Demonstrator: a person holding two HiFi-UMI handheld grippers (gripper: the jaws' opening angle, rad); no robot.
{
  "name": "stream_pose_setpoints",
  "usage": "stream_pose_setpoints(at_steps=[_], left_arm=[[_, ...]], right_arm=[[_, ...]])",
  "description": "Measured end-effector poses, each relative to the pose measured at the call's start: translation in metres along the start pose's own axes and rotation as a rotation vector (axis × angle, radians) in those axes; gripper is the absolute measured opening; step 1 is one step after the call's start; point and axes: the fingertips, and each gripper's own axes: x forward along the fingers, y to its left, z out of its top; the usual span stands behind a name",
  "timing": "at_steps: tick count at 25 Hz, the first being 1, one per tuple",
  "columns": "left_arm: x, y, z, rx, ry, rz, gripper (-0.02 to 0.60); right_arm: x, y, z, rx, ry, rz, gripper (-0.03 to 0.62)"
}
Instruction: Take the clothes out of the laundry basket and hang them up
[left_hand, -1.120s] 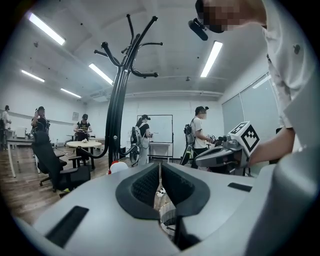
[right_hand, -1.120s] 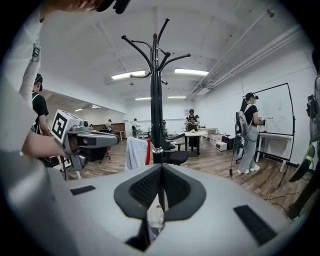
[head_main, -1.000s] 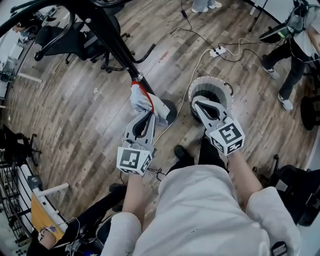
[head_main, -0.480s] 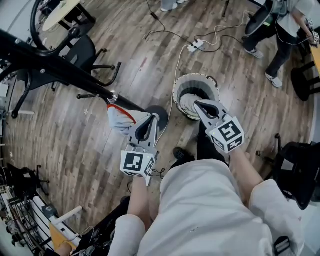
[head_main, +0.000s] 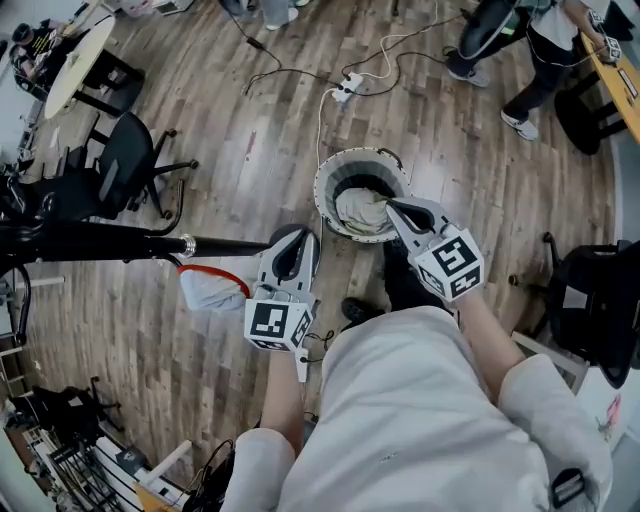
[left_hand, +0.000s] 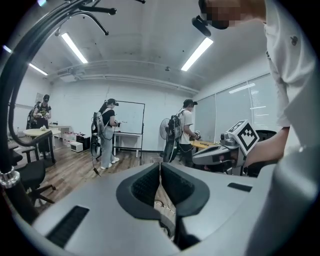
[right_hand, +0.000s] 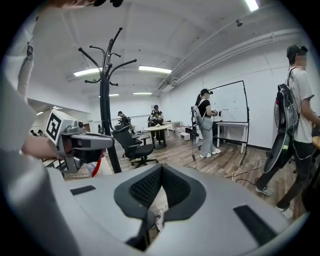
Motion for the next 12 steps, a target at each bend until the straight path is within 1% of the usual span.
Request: stream_pose_setpoints(at_steps=[3, 6, 12], left_arm=[[0.022, -0.006, -0.004, -0.008, 0.024, -0.018, 0.028], [0.043, -0.013, -0.009, -0.025, 0.049, -0.024, 0.028], [0.08, -0.018, -0.024, -0.053, 0.102, -0.008, 0.029]], right_arm=[[-0.001, -0.021, -0.008, -0.007, 0.021, -0.008, 0.006], [-0.001, -0.043, -0.016, 0.011, 0.036, -0.013, 0.006], [0.014, -0.079, -0.037, 0.025, 0.085, 0.02, 0.006]])
